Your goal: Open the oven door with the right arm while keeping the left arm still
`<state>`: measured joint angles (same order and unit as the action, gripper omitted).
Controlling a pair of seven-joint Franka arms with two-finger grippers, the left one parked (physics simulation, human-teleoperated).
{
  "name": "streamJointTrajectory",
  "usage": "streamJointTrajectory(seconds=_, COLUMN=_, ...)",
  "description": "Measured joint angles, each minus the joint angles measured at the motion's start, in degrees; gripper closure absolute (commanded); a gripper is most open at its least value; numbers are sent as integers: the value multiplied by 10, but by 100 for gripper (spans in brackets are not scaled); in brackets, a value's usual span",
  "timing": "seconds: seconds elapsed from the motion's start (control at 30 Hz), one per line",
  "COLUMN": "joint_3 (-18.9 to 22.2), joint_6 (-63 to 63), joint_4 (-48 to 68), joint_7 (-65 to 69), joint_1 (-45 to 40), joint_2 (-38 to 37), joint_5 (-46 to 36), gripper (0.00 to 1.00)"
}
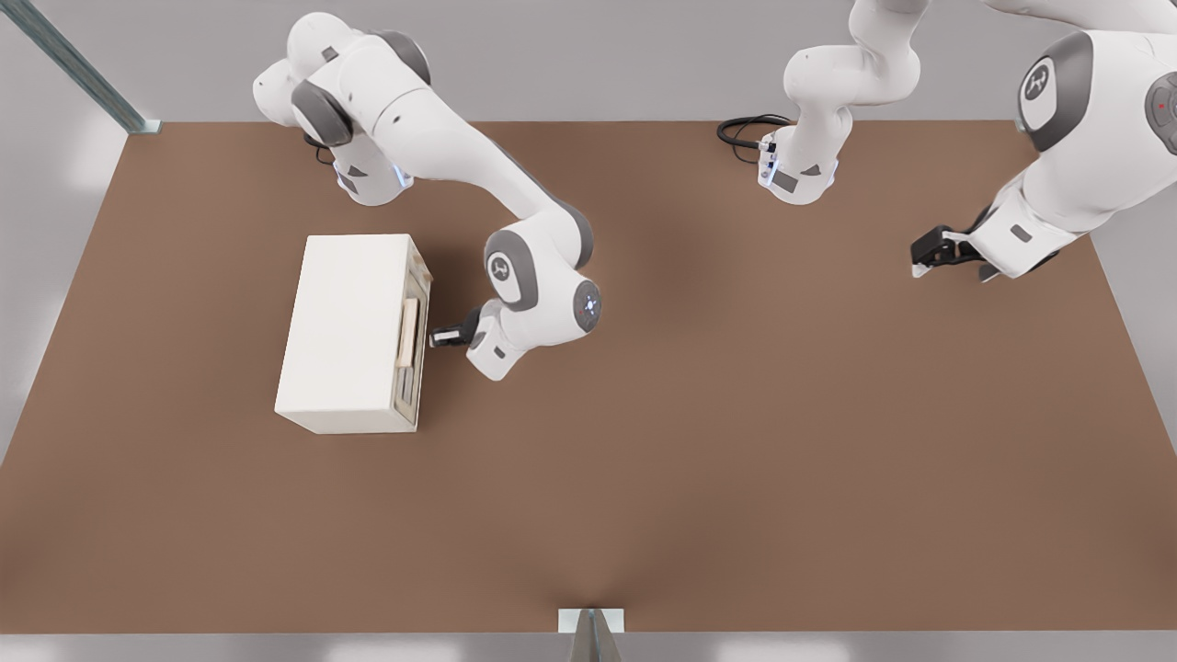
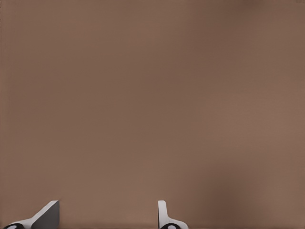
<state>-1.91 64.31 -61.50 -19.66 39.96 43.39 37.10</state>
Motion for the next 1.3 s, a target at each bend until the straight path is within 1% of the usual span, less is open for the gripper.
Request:
streamJointTrajectory(seconds=0.1, joint_3=5, joint_6=-14, joint_4=-6, joint_7=-30, joint_1=-17, joint_2=27, joint_5=4, gripper=79)
streamJointTrajectory(seconds=0.23, joint_3=16, joint_6=-21, joint_4=-7, joint_7=-60, joint_1=-21, joint_2=38, joint_5=1, gripper=79)
streamJointTrajectory(seconds=0.3, joint_3=15, joint_6=-24, joint_4=-11, joint_7=-72, joint_1=-18, joint_2=35, joint_5=-2, gripper=79)
streamJointTrajectory(seconds=0.43, joint_3=13, joint_6=-25, joint_4=-74, joint_7=-95, joint_1=-10, joint_2=10, joint_5=-19, gripper=79)
streamJointTrajectory(seconds=0.77, joint_3=23, joint_6=-6, joint_4=-125, joint_7=-136, joint_1=-17, joint_2=11, joint_5=-29, gripper=79)
streamJointTrajectory(seconds=1.2, joint_3=23, joint_6=-6, joint_4=-139, joint_7=-167, joint_1=-13, joint_2=14, joint_5=-28, gripper=79)
streamJointTrajectory(seconds=1.3, joint_3=19, joint_6=-3, joint_4=-104, joint_7=-172, joint_1=-10, joint_2=15, joint_5=-29, gripper=79)
